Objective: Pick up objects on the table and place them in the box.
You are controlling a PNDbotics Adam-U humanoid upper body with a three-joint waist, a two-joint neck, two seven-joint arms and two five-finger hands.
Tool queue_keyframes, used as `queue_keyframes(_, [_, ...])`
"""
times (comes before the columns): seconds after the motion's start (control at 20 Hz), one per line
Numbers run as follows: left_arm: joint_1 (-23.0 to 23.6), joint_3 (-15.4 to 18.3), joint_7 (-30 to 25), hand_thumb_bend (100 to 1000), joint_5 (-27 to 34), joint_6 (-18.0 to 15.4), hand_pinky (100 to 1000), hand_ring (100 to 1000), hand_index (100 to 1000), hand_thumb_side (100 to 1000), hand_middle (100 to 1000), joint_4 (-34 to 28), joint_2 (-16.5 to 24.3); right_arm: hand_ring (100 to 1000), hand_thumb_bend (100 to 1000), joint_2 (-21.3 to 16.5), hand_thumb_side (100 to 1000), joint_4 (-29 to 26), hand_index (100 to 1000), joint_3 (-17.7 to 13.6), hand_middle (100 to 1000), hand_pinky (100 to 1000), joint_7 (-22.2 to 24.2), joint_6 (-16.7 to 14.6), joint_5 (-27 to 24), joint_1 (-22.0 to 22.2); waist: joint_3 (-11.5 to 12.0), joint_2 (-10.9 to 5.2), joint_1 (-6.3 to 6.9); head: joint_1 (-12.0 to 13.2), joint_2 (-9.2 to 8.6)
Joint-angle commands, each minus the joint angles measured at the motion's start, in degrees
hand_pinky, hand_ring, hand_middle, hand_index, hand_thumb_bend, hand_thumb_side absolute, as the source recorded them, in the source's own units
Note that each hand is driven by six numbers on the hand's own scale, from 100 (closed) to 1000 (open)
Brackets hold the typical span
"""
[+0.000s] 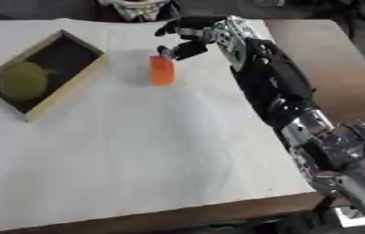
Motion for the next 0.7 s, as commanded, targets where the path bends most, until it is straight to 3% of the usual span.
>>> queue_keyframes(0.05, [-0.37,0.31,0.13,100,-0.13,-0.07,515,923,803,730,697,-0.64,1.03,971,100,-1.4,930,0.21,993,-0.13,947,905,-1.38,-0.42,2.57,-0.86,0.04,-1.13,0.23,0.11,0.15])
queue_keyframes(0.7, [-0.39,0.26,-0.02,100,-0.12,-0.14,515,924,803,729,697,-0.69,0.88,966,100,0.97,799,2.87,985,-1.2,932,900,-6.91,-1.12,11.83,-1.34,0.52,-0.96,0.4,-0.03,0.08])
